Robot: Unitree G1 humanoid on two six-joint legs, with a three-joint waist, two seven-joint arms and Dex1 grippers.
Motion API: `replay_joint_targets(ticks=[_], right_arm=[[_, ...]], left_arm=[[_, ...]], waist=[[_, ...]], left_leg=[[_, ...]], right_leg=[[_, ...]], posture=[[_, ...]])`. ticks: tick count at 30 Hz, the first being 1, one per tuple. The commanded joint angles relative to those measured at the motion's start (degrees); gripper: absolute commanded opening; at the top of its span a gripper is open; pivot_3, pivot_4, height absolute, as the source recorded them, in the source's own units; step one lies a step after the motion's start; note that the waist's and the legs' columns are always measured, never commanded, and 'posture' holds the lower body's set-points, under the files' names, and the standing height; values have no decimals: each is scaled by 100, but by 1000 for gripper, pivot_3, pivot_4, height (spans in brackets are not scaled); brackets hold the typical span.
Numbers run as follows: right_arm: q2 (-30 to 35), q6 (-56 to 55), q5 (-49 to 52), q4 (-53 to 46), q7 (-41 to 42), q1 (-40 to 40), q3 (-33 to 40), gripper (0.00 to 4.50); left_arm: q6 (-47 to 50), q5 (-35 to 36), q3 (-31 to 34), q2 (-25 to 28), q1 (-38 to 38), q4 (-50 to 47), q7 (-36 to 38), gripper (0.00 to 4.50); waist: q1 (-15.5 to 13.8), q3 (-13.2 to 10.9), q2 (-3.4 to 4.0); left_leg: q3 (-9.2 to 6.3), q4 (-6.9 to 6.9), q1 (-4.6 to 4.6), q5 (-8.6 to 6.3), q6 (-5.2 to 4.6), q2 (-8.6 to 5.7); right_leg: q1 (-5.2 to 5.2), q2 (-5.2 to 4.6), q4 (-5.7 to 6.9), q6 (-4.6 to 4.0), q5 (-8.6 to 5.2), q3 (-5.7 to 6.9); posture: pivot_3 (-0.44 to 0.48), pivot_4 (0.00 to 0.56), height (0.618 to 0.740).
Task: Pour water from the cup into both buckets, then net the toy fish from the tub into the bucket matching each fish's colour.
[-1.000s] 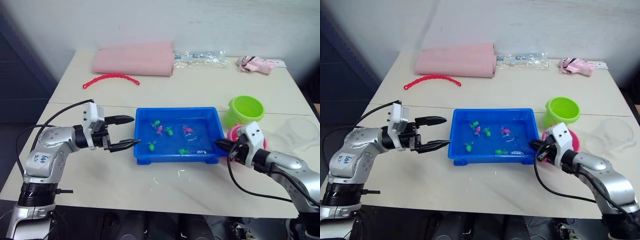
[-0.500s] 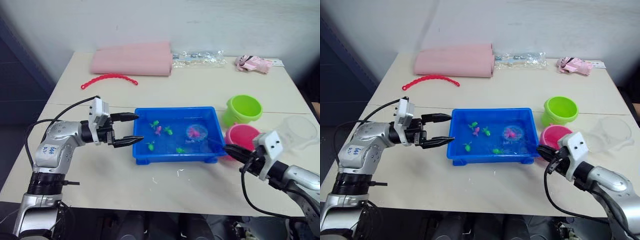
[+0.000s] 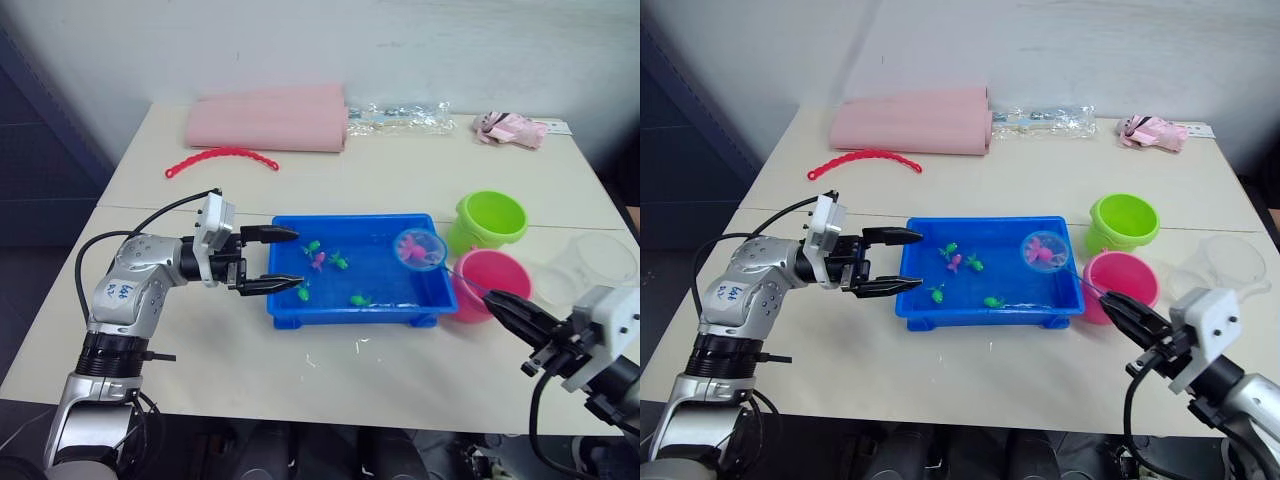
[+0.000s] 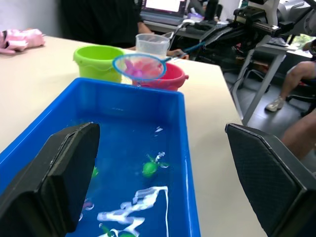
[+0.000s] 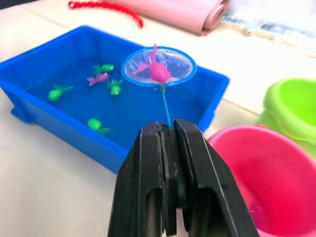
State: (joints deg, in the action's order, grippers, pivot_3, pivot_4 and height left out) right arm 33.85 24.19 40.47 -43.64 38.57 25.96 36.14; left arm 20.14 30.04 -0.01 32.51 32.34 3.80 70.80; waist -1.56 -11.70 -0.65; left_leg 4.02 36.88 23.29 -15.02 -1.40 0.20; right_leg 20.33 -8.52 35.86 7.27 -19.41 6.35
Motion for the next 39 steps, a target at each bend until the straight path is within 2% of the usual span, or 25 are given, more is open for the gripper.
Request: replay_joint_targets(ticks=[1,5,9,14,25,31,39], right_arm=[[-193,-410,198,-303,262,571,786,0],[-263,-801,-32,52,477,1006,1398,0],[-317,-1197,-417,379,589,1210,1664,0],[-357,-1691,-1191,548,701,1453,1375,0],[-129,-2471,-3056,966,142,1087,893,0],[-55,-3459,-4045,1259,-200,920,819,0],[191,-5366,-6089,1806,-921,1299,1061,0]], left_arm=[[-97,43,-95,-185,146,127,137,4422],[-224,-46,-240,-495,377,320,161,4422],[-177,-43,-287,-635,364,217,108,4422],[-173,-102,-446,-753,265,96,130,4422],[-374,-135,-407,-908,309,274,117,4422],[-500,-181,-438,-984,228,253,65,4422],[-535,-204,-400,-1011,159,267,-73,4422]], waist=[[-9,0,0],[-1,0,-1],[16,1,0],[12,1,0],[5,1,1],[6,1,0],[8,1,1]], left_leg=[[0,0,1,-1,0,0],[4,3,1,-3,-4,-2],[7,5,-1,-6,-6,-2],[12,-1,-4,-8,0,2],[14,6,-2,-9,1,0],[16,11,-2,-9,1,-2],[17,9,-3,-8,1,-3]], right_leg=[[0,0,-1,0,0,0],[0,0,0,2,1,-4],[0,0,0,6,3,-10],[6,3,0,5,3,-16],[6,1,0,6,3,-18],[5,1,2,6,3,-19],[5,1,0,6,3,-20]], posture=[[0,150,740],[0,150,740],[0,150,740],[0,150,740],[0,150,740],[0,150,740],[0,150,740]])
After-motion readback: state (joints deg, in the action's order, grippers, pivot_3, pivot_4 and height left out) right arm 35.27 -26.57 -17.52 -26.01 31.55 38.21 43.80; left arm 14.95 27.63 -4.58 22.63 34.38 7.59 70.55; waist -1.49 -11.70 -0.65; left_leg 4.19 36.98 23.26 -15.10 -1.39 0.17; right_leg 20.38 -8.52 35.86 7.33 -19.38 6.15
